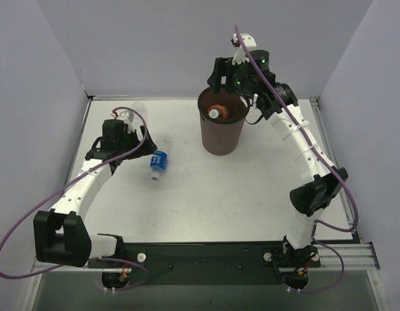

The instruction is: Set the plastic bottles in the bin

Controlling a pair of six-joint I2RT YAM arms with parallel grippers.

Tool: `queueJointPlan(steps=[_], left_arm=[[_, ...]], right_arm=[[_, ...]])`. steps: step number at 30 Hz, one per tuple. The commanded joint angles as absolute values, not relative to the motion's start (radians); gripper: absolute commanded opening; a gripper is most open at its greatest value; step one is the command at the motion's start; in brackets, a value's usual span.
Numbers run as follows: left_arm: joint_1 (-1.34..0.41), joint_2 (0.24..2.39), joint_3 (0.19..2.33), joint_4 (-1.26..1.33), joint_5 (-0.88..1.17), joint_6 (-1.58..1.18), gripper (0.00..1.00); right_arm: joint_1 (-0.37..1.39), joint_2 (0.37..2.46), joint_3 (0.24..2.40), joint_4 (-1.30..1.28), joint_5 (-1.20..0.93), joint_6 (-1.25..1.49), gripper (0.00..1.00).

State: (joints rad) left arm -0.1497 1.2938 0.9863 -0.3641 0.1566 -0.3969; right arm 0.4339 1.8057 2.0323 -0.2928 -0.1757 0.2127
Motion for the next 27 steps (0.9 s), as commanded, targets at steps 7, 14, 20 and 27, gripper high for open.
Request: queueJointPlan(steps=[7, 14, 20, 27], left_arm=[[-0.164, 1.330, 1.046, -0.376, 0.126, -0.359, 0.97], [-0.178, 1.371, 1.089, -0.397, 0.103, -0.325, 0.97], [-0.184, 1.396, 1.106, -0.400, 0.097, -0.322, 0.98], [-0.193, 1.402, 1.112, -0.397, 0.086, -0.330, 0.97]], right_arm=[[0.560, 1.894, 2.134, -0.448, -0.074, 0.118, 0.62], [0.563, 1.870, 2.074, -0.571, 0.103, 0.190, 0.59], [0.563, 1.871, 2.079, -0.679, 0.135, 0.325, 0.52], [0.566, 1.850, 2.075, -0.758, 0.192, 0.390, 0.41]])
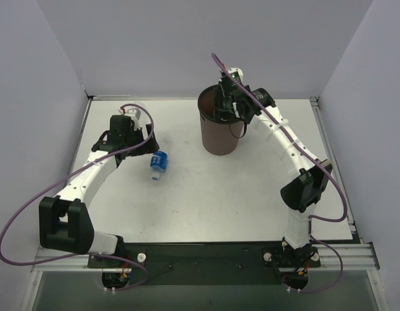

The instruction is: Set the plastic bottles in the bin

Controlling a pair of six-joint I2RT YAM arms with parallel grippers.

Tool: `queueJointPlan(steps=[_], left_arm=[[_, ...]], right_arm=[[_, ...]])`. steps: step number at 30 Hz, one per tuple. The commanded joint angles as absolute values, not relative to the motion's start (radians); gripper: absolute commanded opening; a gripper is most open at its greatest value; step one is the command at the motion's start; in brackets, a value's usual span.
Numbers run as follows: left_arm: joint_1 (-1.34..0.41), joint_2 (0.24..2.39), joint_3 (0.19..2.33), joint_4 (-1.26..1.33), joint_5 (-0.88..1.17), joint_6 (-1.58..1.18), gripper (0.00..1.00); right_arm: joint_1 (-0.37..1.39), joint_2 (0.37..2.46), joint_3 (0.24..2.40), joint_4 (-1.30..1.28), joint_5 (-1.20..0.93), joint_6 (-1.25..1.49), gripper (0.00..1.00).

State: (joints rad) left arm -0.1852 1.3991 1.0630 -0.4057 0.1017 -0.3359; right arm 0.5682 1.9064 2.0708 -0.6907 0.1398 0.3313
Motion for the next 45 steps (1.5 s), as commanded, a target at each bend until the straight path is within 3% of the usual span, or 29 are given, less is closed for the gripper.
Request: queueJointPlan(steps=[1, 6, 12, 18, 26, 27, 28, 31, 40, 45], left_arm=[[-0.196, 1.404, 1.112, -0.396, 0.084, -0.330, 0.97], [-0.199, 1.404, 1.115, -0.400, 0.077, -0.325, 0.97], [-0.201, 1.402, 1.114, -0.400, 0.069, -0.324, 0.97], [-0.207, 1.401, 1.117, -0.414, 0.069, -0.328, 0.98], [-0.219, 1.408, 1.094, -0.405, 0.058, -0.328, 0.97], [-0.219, 1.413, 1.098, -0.406, 0.055, -0.321, 0.97], [-0.221, 1.425, 1.100, -0.403, 0.051, -0.315, 0.98], [-0.221, 1.462, 1.103, -0.387, 0.034, -0.298, 0.97], [-0.221, 1.585, 1.161, -0.385, 0.008, -0.276, 0.97], [-0.222, 1.646, 1.175, -0.377, 0.014, -0.282, 0.91]], right_arm=[[0.566, 1.853, 2.082, -0.768, 0.189, 0.394, 0.38], [0.564, 1.859, 2.155, -0.833, 0.193, 0.397, 0.08], [0.517, 1.851, 2.288, -0.874, 0.089, 0.405, 0.06], [0.319, 1.934, 2.322, -0.911, -0.389, 0.629, 0.00], [0.293, 2.039, 2.359, -0.904, -0.431, 0.655, 0.01], [0.298, 2.060, 2.368, -0.904, -0.448, 0.663, 0.05], [0.302, 2.068, 2.373, -0.902, -0.451, 0.661, 0.30], [0.316, 2.063, 2.376, -0.904, -0.417, 0.644, 0.89], [0.319, 1.766, 2.214, -0.855, -0.192, 0.447, 0.92], [0.342, 1.626, 2.103, -0.828, -0.149, 0.377, 0.90]])
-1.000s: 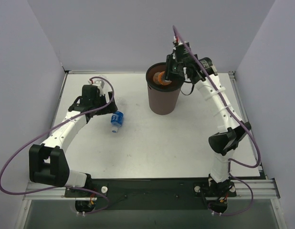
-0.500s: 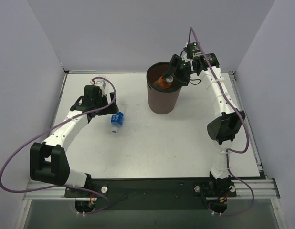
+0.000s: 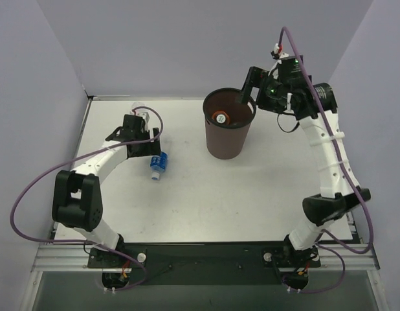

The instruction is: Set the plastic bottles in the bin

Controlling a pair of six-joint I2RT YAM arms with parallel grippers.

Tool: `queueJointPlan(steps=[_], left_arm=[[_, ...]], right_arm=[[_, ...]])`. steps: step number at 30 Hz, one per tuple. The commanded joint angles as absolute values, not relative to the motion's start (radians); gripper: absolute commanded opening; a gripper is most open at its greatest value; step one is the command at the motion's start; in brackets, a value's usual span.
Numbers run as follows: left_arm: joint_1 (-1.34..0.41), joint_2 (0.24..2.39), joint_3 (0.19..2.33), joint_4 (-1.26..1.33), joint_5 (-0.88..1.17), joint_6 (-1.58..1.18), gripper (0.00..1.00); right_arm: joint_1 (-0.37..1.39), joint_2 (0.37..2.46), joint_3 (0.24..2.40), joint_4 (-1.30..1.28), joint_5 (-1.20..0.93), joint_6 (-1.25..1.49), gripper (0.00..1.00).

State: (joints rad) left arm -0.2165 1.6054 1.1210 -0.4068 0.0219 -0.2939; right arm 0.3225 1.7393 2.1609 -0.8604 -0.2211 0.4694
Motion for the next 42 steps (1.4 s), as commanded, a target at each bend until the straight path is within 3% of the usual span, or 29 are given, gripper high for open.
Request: queueJointPlan(steps=[1, 9, 13, 14, 18, 23, 30, 38, 42], left_arm=[[-0.222, 1.658, 1.186, -0.382, 0.018, -0.282, 0.90], [-0.256, 1.816, 1.232, -0.354, 0.060, -0.284, 0.83], [-0.258, 1.816, 1.252, -0.377, 0.095, -0.294, 0.43], [-0.259, 1.783, 1.232, -0.345, 0.110, -0.291, 0.41], [-0.285, 1.454, 1.028, -0.067, 0.256, -0.282, 0.39], [-0.360, 1.209, 0.868, 0.211, 0.354, -0.320, 0.40], [-0.495, 1.160, 0.874, 0.353, 0.485, -0.339, 0.41], [-0.557, 1.189, 0.959, 0.278, 0.511, -0.270, 0.42], [-0.590, 1.190, 0.986, 0.253, 0.509, -0.242, 0.42]], right_arm=[[0.347, 1.611, 2.068, -0.822, -0.147, 0.368, 0.90], [0.403, 1.519, 1.930, -0.799, -0.149, 0.351, 0.88], [0.434, 1.509, 1.919, -0.784, -0.181, 0.353, 0.86], [0.437, 1.514, 1.924, -0.787, -0.193, 0.360, 0.86], [0.482, 1.519, 1.948, -0.790, -0.235, 0.420, 0.87], [0.553, 1.548, 1.968, -0.784, -0.261, 0.492, 0.90], [0.588, 1.580, 1.979, -0.733, -0.298, 0.523, 0.91], [0.595, 1.560, 1.957, -0.660, -0.337, 0.528, 0.94], [0.595, 1.578, 1.968, -0.655, -0.339, 0.537, 0.89]])
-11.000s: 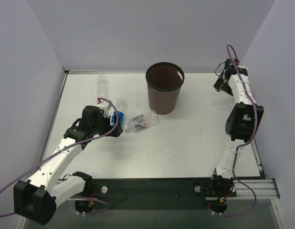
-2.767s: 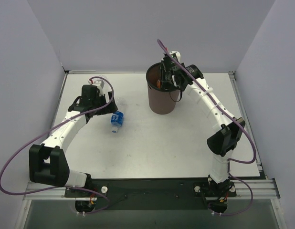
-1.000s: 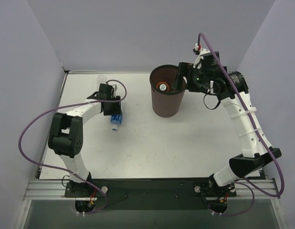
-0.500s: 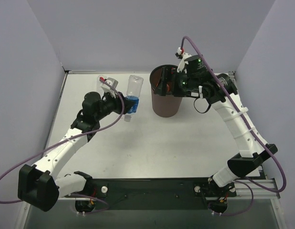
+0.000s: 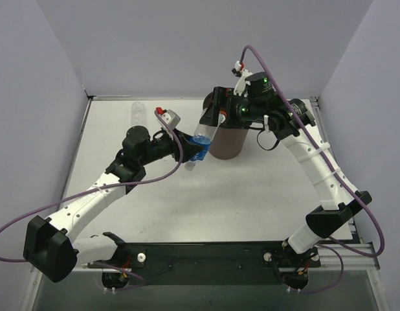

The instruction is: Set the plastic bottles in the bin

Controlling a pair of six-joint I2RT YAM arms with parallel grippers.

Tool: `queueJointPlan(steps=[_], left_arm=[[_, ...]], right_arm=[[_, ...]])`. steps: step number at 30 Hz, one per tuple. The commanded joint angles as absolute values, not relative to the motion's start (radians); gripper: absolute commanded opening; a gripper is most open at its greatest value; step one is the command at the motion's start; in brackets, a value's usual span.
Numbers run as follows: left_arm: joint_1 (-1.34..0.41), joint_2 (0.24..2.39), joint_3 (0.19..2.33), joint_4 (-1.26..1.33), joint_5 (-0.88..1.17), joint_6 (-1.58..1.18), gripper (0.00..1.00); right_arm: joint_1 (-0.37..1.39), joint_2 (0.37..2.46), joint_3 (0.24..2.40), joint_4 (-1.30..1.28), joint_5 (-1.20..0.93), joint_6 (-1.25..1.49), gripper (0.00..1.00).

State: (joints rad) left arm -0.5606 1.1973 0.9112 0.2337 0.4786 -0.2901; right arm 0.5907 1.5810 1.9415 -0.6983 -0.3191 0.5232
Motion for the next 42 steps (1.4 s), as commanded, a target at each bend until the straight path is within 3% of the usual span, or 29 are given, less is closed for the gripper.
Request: queueJointPlan(steps=[1, 4, 5, 7, 8, 10, 11, 17, 25, 32, 42], left_arm=[[-0.597, 1.189, 0.986, 0.255, 0.511, -0.235, 0.42], [-0.612, 1.180, 0.977, 0.273, 0.549, -0.192, 0.42], [-0.618, 1.167, 0.967, 0.281, 0.555, -0.180, 0.42], [-0.627, 1.152, 0.951, 0.294, 0.532, -0.163, 0.43], [-0.629, 1.147, 0.950, 0.291, 0.526, -0.163, 0.55], [-0.629, 1.152, 0.963, 0.250, 0.458, -0.181, 0.79], [-0.627, 1.169, 0.975, 0.229, 0.433, -0.190, 0.97], [-0.563, 1.267, 1.127, 0.002, 0.155, -0.368, 0.97], [-0.316, 1.335, 1.135, -0.239, 0.061, -0.644, 0.96], [-0.121, 1.480, 1.137, -0.238, 0.034, -0.631, 0.96], [-0.006, 1.819, 1.466, -0.305, -0.020, -0.502, 0.97]], right_arm=[[0.595, 1.586, 1.970, -0.655, -0.345, 0.538, 0.88], [0.594, 1.597, 1.976, -0.653, -0.335, 0.532, 0.81], [0.592, 1.598, 1.979, -0.653, -0.328, 0.528, 0.71], [0.591, 1.597, 1.993, -0.653, -0.321, 0.520, 0.59], [0.588, 1.594, 1.996, -0.653, -0.313, 0.506, 0.48], [0.586, 1.580, 2.000, -0.653, -0.302, 0.492, 0.39], [0.581, 1.572, 1.999, -0.653, -0.281, 0.474, 0.34], [0.546, 1.559, 2.078, -0.650, -0.149, 0.339, 0.33], [0.505, 1.549, 2.131, -0.506, 0.049, 0.137, 0.33], [0.482, 1.615, 2.143, -0.393, 0.112, 0.008, 0.33], [0.385, 1.756, 1.787, -0.117, 0.172, 0.024, 0.31]])
